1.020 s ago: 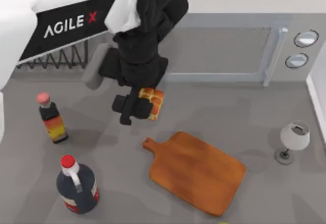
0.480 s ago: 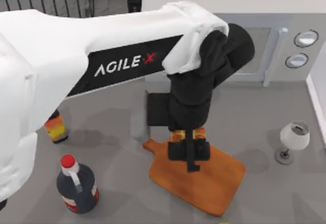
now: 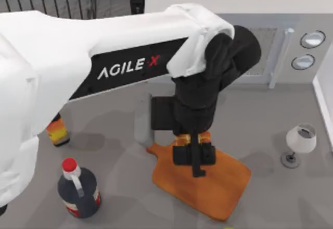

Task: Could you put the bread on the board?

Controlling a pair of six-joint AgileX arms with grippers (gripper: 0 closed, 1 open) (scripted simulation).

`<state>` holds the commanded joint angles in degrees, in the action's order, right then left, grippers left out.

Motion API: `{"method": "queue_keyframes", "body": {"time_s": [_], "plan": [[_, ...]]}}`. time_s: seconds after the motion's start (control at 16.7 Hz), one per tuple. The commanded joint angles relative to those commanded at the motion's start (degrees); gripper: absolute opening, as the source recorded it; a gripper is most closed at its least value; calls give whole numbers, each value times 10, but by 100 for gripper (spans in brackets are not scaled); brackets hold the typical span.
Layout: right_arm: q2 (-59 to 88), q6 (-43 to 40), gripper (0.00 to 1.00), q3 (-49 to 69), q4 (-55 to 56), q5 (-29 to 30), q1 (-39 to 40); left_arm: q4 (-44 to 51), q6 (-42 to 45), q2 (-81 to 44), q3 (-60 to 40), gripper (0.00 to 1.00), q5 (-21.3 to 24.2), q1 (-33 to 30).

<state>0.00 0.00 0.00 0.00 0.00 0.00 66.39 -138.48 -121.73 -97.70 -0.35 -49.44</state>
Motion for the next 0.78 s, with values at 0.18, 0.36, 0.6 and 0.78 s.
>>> {"method": "queue_keyframes", "body": {"time_s": [0.18,0.36,0.6,0.78], "plan": [[0,0,100,0,0,0,0,-18,0,-6,13,0,0,0],[0,0,100,0,0,0,0,-40,0,-10,28,0,0,-1],[0,0,100,0,0,0,0,-69,-1,-12,45,0,0,-3],[0,0,100,0,0,0,0,-82,-1,-22,57,0,0,-4]]}}
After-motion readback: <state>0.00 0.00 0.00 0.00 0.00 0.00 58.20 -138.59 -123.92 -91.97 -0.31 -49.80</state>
